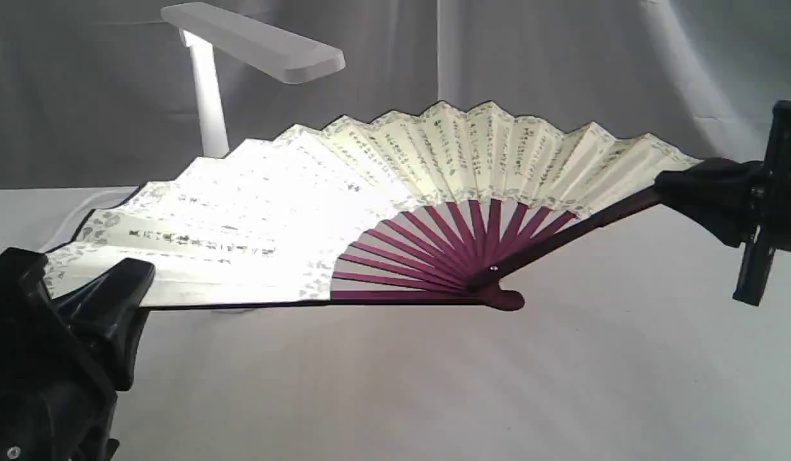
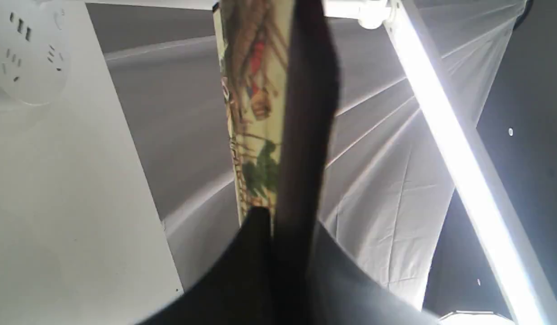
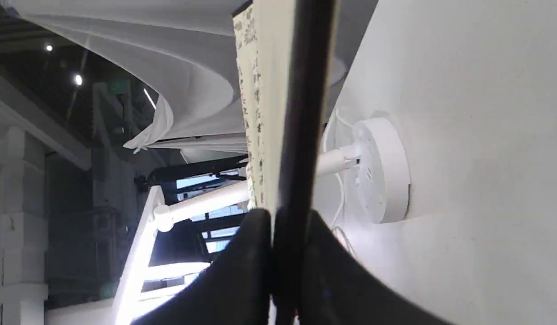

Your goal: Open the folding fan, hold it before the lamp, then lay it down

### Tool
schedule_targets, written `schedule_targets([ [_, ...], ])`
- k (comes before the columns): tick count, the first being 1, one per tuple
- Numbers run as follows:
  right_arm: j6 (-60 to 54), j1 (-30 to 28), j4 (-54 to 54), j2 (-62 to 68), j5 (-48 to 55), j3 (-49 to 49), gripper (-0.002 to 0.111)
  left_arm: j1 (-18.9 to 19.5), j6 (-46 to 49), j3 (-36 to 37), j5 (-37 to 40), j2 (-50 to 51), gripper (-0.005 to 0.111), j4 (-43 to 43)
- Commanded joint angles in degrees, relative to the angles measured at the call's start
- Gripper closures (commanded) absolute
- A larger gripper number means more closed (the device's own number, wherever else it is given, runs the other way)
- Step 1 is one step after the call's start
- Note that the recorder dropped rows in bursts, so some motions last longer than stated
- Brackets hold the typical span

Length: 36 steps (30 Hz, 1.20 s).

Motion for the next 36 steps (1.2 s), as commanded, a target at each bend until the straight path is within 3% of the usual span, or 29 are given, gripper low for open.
schedule_targets([
  [1,-4.3,-0.8,0.9,-0.8,-2.1,2.5,0.108,-1.1,0.0,0.0,-2.6,-0.6,0.107,-4.2],
  [24,-4.7,-0.8,0.7,-8.2,-2.1,3.5,0.108,-1.1,-6.1,0.0,-2.6,-2.9,0.107,-2.8],
  [30,-4.6,-0.6,2.3,-10.2,-2.1,3.5,0.108,-1.1,-5.6,0.0,-2.6,-7.7,0.107,-8.7],
  [36,-3.9,0.9,2.3,-11.5,-2.1,3.5,0.108,-1.1,-6.0,0.0,-2.6,-9.3,0.107,-9.1],
])
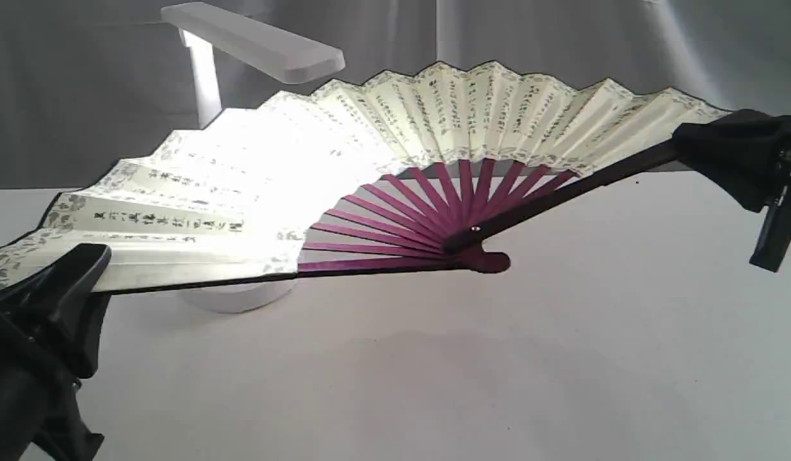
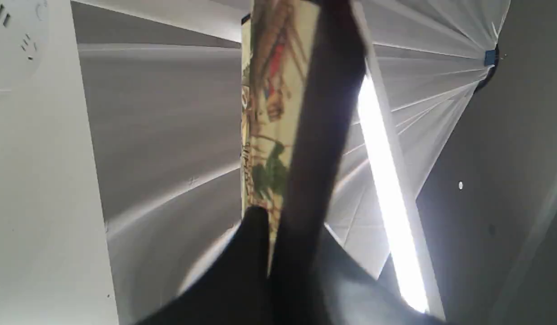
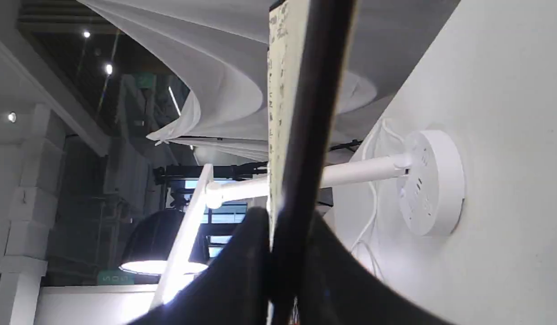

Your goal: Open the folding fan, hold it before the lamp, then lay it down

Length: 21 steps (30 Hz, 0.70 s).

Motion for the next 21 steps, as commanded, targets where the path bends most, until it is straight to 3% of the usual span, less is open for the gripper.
schedule_targets([
  [1,-1.5,0.7,-1.2,-1.0,-2.3,0.0,0.108,0.0,-3.0,0.0,-4.5,-1.4,0.107,-3.5],
  [21,-0.1,0.8,-1.2,-6.1,-2.3,0.0,0.108,0.0,-10.3,0.1,-4.5,-1.4,0.107,-2.2],
])
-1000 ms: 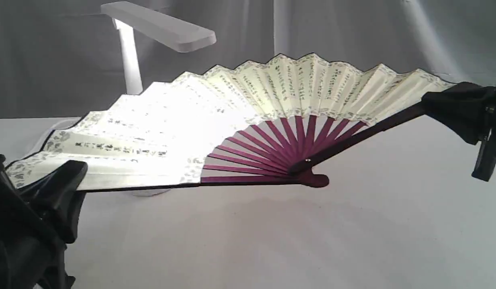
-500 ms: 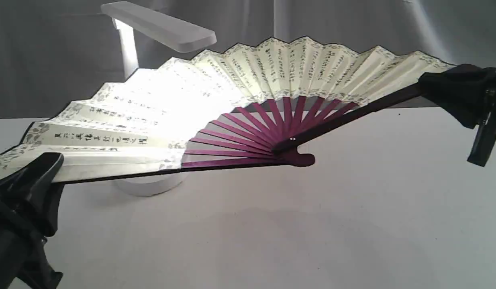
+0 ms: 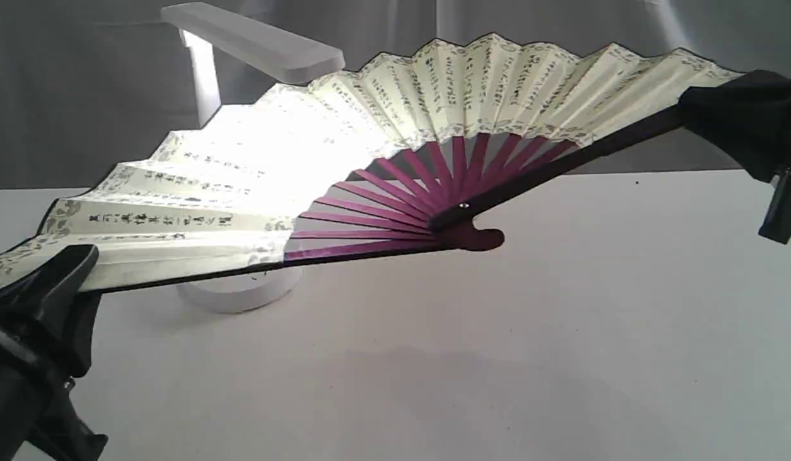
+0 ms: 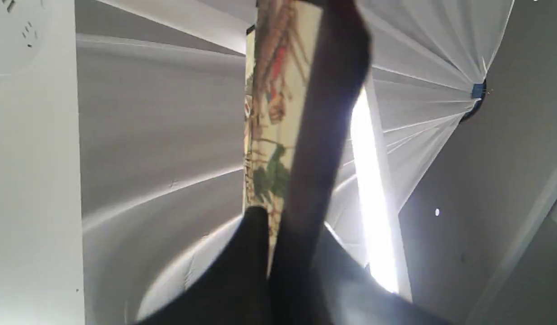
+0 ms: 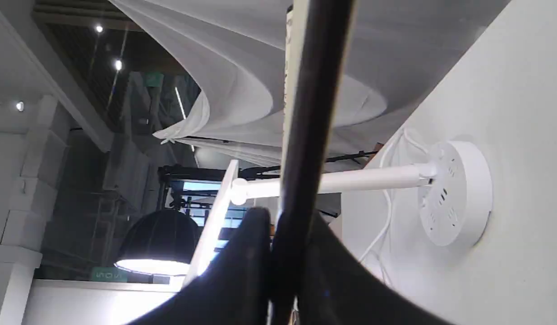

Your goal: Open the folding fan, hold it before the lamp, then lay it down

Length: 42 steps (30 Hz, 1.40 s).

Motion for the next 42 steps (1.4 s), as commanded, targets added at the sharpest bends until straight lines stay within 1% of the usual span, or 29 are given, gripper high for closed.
schedule_targets([
  [1,-1.8,0.1,-1.5,-0.5,-0.9,0.0,0.108,0.0,-5.1,-0.2,-4.4,-1.0,0.107,-1.2],
  [7,-1.8,0.1,-1.5,-1.0,-0.9,0.0,0.108,0.0,-5.5,0.8,-4.4,-1.6,0.107,-0.7],
  [12,-1.8,0.1,-1.5,-1.0,-0.9,0.0,0.108,0.0,-5.4,3.0,-4.4,-5.2,0.107,-1.6],
  [22,-2.1,0.3,-1.5,-1.0,-0.9,0.0,0.108,0.0,0.9,4.0,-4.4,-11.0,0.107,-3.8],
  [30,-2.1,3.4,-1.5,-1.0,-0.9,0.0,0.108,0.0,0.8,4.0,-4.4,-11.0,0.107,-3.5],
  [42,-2.7,3.4,-1.5,-1.0,-0.9,0.0,0.108,0.0,0.8,4.0,-4.4,-11.0,0.107,-3.5],
])
